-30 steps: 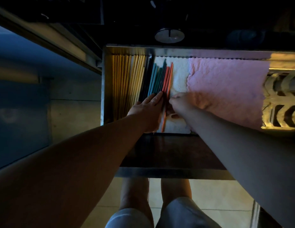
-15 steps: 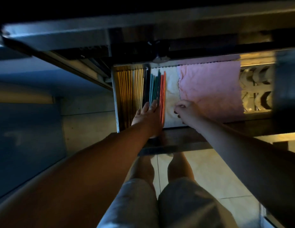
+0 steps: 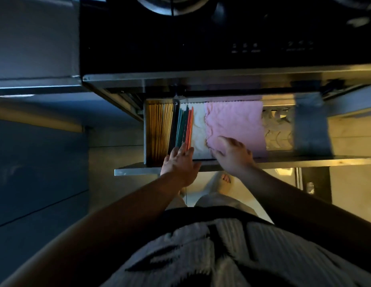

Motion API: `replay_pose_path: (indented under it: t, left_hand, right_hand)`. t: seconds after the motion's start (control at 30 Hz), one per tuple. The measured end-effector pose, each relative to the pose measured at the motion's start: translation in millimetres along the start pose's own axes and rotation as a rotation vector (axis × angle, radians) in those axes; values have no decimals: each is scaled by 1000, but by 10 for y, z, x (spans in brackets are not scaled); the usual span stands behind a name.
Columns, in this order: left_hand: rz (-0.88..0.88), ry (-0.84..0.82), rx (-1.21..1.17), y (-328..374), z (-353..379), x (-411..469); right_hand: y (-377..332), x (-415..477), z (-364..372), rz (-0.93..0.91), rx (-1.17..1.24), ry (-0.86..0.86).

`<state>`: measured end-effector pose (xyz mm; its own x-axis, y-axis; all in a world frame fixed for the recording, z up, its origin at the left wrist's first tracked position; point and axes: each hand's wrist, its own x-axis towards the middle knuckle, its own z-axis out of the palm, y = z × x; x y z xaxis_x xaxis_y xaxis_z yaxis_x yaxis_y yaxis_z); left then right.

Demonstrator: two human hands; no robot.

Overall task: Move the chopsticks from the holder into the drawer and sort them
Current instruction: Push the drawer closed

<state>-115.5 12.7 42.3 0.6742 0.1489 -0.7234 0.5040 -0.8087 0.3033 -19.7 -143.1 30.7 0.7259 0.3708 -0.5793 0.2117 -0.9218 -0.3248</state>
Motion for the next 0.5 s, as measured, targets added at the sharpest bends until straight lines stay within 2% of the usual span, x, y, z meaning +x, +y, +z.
replay_pose_path:
  t: [0.17,0.27,0.5]
  left_hand:
    - [-15,8,35,351,285,-260]
    - [-26,-1,2,547,506,-379]
    - [-121,-40,-115,888,978,-523]
  right_hand:
    - [483,-353,-68,-8,-247,-26]
    - [864,-550,-61,-92,-332,-28]
    - [1540,-787,-30,-157,-312,-115]
